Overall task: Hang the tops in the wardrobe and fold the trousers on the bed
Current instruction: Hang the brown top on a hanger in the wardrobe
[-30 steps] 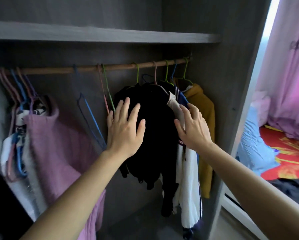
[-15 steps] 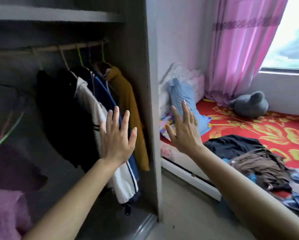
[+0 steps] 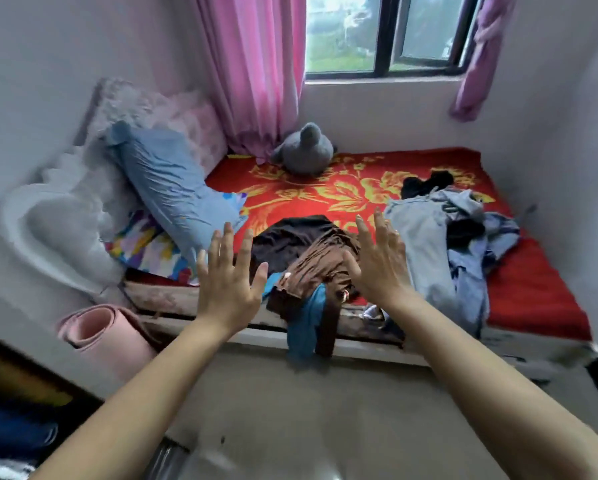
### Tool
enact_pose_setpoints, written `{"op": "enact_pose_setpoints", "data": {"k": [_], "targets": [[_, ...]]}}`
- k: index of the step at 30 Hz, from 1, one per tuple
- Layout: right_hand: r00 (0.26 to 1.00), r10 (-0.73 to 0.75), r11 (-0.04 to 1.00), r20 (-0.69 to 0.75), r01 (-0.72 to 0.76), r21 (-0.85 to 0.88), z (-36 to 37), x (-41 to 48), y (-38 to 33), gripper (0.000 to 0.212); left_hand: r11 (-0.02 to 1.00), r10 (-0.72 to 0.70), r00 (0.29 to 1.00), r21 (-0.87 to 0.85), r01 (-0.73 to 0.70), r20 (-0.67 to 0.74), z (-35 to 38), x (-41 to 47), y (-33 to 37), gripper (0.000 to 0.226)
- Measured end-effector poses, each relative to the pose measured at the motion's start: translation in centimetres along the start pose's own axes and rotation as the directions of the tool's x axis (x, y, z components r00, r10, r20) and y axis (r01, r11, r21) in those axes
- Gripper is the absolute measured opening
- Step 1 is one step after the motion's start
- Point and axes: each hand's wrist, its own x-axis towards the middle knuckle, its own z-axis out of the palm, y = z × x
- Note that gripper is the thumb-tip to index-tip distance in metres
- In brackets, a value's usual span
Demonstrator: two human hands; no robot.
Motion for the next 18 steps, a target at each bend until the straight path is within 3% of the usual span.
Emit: {"op": "enact_pose_setpoints", "data": {"k": [9,18], "targets": [[0.941,0.240,0.970,0.237,-0.221,-0.102,7.9,3.0,14.5,0.083,0.995,0.103,0.948,-0.029,-0.099,0.300,17.4,8.7,4.2,0.071],[0.831,0.359,0.929,0.425,-0.274,-0.250,16.7,17.0,23.8,0.076,0.996,0.085,0.878,-0.048,-0.070,0.470,31.8,23.1,4.3,0.070]]}}
